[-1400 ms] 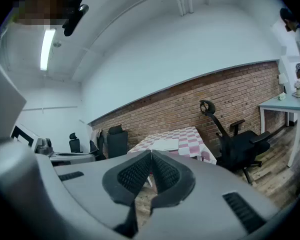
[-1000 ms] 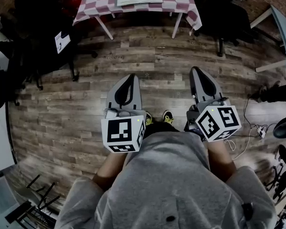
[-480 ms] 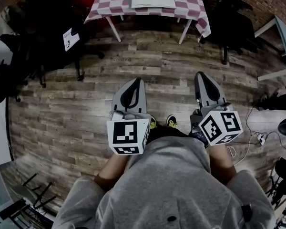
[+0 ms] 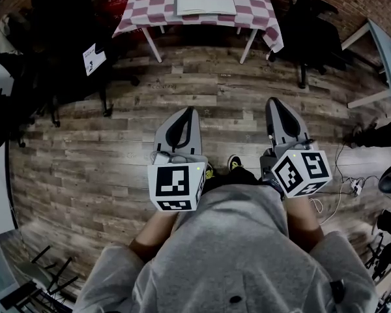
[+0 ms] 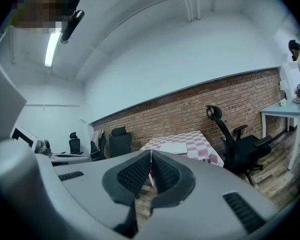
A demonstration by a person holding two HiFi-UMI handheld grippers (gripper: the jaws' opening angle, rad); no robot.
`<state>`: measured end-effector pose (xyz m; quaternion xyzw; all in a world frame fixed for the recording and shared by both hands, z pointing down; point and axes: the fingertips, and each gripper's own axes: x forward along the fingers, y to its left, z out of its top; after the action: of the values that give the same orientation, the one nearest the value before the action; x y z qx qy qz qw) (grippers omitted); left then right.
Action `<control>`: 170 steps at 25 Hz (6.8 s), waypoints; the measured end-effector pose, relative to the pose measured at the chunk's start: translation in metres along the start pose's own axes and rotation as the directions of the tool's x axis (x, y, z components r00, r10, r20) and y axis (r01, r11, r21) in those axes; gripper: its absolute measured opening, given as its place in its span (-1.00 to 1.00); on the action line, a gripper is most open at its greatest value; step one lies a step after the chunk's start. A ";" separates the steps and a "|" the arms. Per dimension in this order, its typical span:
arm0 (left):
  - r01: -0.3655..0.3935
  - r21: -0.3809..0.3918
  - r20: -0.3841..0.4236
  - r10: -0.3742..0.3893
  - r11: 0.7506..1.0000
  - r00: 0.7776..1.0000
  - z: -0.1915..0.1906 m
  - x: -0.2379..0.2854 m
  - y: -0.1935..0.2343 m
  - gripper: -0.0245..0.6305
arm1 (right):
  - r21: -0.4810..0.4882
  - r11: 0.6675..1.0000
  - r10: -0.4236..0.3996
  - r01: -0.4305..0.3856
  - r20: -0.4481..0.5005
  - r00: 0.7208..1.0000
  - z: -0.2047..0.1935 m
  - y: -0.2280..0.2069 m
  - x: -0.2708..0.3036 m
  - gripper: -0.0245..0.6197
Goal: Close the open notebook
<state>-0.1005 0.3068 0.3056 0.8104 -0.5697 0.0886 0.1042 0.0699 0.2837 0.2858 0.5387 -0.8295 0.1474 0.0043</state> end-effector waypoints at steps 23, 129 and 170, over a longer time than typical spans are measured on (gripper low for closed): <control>0.015 0.026 0.011 -0.015 1.000 1.000 0.005 0.008 0.011 -0.90 | -0.004 1.000 -0.006 0.006 0.016 1.000 0.003 -0.002 0.019 -0.84; -0.104 0.123 -0.042 0.109 0.987 0.993 0.099 0.333 0.036 -0.90 | 0.095 0.989 0.112 -0.112 0.005 0.994 0.075 -0.219 0.282 -0.84; -0.241 -0.054 -0.231 0.223 0.969 0.947 0.025 0.448 0.225 -0.88 | 0.128 0.984 0.149 -0.121 -0.240 0.959 0.013 -0.181 0.457 -0.84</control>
<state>-0.1614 -0.1791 0.4140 0.7176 -0.6490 0.1672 0.1895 0.0424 -0.1950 0.3929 0.4574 -0.8477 0.2601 0.0678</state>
